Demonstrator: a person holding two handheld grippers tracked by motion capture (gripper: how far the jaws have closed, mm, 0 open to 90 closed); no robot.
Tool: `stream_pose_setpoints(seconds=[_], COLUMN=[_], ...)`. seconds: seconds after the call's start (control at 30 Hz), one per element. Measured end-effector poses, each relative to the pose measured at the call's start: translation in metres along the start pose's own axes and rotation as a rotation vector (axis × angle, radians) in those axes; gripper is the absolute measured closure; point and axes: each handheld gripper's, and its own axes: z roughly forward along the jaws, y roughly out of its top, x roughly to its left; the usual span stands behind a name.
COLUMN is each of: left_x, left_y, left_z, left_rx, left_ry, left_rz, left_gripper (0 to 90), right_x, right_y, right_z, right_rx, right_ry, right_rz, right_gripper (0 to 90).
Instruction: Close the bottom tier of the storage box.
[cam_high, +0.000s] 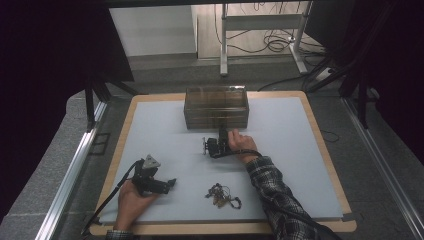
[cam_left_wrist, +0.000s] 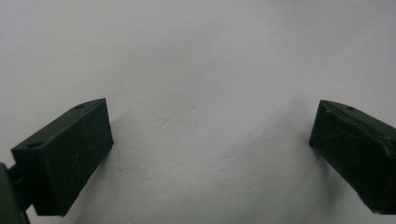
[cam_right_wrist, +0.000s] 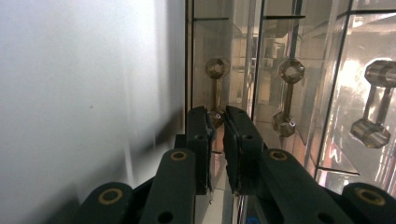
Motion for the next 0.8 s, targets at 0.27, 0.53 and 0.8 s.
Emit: stream_pose_setpoints(seconds=[0.27,0.53,0.8], left_x=[0.000,0.000,0.000], left_y=[0.000,0.000,0.000], left_z=[0.000,0.000,0.000], left_rx=[0.000,0.000,0.000], left_ry=[0.000,0.000,0.000], left_rz=[0.000,0.000,0.000], left_gripper=[0.0,0.0,0.0], right_x=[0.001,0.002,0.004], right_y=[0.000,-0.001,-0.002], right_z=[-0.005,-0.010,-0.015], right_rx=[-0.002,-0.009,-0.018], right_ry=[0.009,0.006,0.015], right_rz=[-0.005,-0.008,-0.007], right_gripper=[80.1,80.1,80.1])
